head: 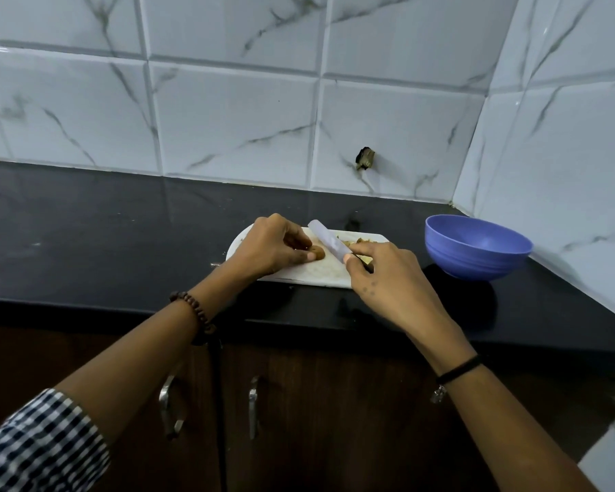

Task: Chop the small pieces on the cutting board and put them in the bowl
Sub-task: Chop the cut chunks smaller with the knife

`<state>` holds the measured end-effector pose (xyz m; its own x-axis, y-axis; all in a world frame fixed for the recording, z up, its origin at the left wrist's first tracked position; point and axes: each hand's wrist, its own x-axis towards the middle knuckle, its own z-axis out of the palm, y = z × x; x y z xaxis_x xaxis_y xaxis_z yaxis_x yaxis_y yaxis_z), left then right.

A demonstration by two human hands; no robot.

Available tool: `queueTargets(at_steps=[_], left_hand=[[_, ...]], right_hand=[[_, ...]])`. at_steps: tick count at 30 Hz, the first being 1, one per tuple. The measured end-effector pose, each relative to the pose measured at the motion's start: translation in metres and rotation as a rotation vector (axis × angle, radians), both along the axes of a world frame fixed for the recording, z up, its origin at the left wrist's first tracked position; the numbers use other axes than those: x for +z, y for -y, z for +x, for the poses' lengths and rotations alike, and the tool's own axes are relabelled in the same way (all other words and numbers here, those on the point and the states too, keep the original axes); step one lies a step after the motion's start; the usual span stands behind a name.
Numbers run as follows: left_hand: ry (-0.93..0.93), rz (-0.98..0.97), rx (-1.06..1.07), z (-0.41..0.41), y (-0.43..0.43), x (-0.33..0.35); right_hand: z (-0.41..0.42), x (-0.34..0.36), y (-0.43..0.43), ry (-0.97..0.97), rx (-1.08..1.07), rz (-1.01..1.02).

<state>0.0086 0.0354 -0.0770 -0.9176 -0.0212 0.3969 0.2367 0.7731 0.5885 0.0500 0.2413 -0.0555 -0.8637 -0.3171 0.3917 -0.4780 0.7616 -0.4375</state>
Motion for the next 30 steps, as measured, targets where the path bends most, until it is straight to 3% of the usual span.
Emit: queueTargets(at_steps=[13,22,30], left_hand=[[0.040,0.001,0.079,-0.005,-0.010,0.009],[-0.052,0.019,0.075,-0.009,-0.012,0.001],[-0.097,0.010,0.071,-0.007,-0.013,-0.001]], right_hand=[[-0.010,-0.009,0.022,0.012,-0.149,0.146],[-0.005,0.004,0.046,-0.033,-0.137,0.312],[0.009,-0.002,0.034,0.064,-0.070,0.289]])
